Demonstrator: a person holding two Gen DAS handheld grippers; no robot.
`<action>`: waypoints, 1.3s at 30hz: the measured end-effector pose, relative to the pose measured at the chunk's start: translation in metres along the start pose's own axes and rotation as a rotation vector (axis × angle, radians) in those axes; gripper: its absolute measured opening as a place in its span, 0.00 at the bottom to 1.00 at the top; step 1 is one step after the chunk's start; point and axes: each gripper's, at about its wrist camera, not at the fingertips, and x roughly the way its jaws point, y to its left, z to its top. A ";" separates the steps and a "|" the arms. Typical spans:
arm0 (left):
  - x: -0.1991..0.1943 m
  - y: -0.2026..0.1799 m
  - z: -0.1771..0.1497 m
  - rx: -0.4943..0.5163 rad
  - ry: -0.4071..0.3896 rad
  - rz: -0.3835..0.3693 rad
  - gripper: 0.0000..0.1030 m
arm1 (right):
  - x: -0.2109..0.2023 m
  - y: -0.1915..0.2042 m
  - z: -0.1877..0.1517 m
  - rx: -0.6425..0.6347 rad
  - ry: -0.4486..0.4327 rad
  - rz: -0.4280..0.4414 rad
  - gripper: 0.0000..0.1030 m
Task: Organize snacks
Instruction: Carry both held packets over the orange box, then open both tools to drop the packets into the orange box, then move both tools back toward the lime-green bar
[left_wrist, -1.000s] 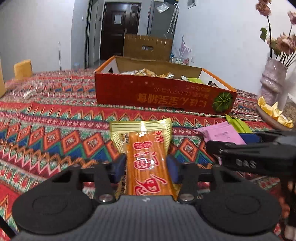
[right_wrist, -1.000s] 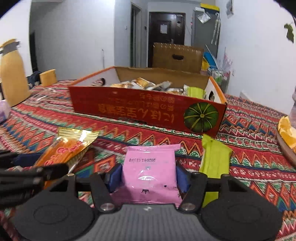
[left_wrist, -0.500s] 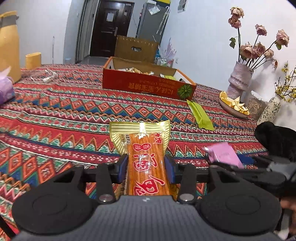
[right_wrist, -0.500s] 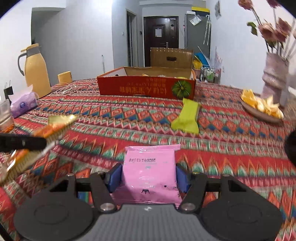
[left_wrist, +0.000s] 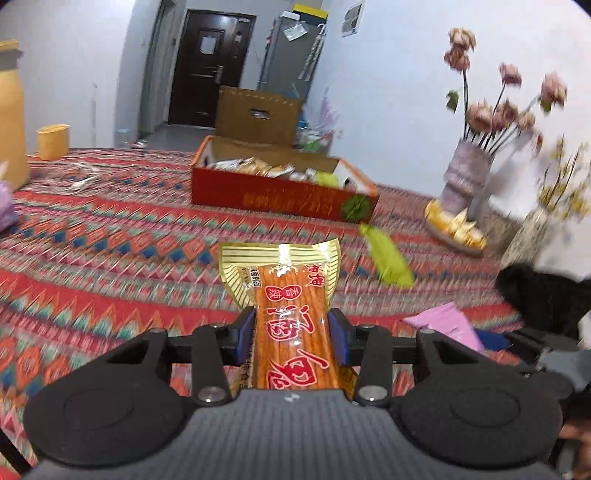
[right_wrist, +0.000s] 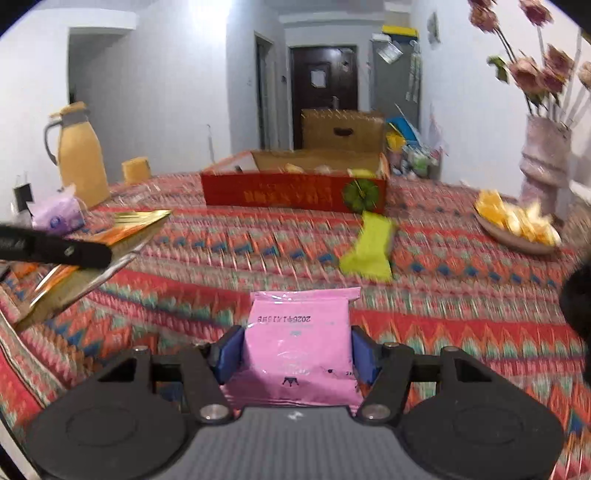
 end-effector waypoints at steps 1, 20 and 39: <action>0.006 0.006 0.014 -0.008 -0.003 -0.021 0.42 | 0.003 -0.003 0.011 -0.014 -0.016 0.016 0.59; 0.329 0.064 0.243 0.074 0.075 0.163 0.42 | 0.315 -0.062 0.265 -0.011 0.067 -0.018 0.59; 0.247 0.058 0.238 0.105 -0.006 0.107 0.89 | 0.284 -0.073 0.276 -0.038 0.013 -0.061 0.87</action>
